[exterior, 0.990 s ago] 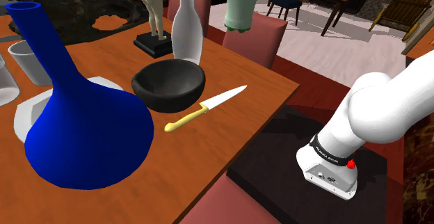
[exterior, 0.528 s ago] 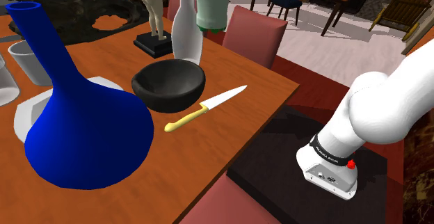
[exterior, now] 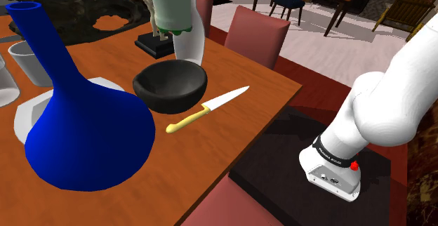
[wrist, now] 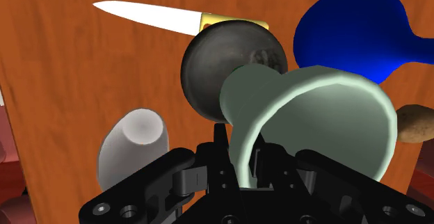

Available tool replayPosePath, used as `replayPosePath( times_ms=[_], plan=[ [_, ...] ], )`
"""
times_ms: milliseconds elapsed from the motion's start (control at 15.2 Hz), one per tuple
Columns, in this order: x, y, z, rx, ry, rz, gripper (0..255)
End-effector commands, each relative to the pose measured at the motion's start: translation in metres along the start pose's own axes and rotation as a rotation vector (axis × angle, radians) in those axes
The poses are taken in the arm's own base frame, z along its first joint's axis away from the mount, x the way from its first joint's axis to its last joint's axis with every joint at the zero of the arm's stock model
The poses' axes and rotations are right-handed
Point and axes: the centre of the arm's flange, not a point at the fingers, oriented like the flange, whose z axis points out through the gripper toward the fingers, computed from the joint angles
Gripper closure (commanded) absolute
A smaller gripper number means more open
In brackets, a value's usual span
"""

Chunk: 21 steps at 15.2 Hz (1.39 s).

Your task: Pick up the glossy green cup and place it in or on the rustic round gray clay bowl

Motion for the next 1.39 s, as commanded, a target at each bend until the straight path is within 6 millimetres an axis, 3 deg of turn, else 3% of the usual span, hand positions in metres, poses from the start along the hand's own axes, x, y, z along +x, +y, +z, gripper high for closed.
replayPosePath(
  times_ms=[0, 1320],
  plan=[
    [0.003, -0.012, 0.002, 0.002, 0.001, 0.002, 255],
    [0.001, 0.002, 0.107, 0.002, 0.001, 0.002, 255]
  ],
)
